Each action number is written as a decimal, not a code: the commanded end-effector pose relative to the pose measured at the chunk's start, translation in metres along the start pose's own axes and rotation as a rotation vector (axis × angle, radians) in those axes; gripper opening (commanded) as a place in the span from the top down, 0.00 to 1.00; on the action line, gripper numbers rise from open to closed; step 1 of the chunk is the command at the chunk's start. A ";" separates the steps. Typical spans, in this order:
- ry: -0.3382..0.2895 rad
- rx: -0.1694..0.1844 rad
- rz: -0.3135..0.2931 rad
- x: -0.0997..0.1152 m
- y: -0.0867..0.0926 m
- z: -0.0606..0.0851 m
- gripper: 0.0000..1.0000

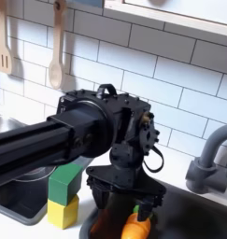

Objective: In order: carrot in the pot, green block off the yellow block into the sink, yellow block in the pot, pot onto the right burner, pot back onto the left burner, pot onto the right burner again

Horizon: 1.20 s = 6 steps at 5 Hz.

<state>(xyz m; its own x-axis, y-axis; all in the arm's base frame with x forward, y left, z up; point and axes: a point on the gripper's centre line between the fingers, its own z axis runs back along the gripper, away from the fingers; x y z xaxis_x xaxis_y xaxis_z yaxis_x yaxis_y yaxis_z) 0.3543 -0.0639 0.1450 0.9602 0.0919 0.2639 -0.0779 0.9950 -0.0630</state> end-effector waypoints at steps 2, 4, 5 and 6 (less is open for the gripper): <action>0.023 0.023 0.017 0.008 -0.002 -0.024 0.00; 0.019 0.008 0.031 0.023 -0.016 -0.035 0.00; 0.017 0.003 0.030 0.026 -0.023 -0.036 0.00; 0.016 0.006 0.036 0.024 -0.023 -0.036 0.00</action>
<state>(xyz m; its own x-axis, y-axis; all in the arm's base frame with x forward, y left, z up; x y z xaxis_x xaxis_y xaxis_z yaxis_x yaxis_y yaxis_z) 0.3899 -0.0858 0.1190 0.9603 0.1260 0.2488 -0.1130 0.9914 -0.0660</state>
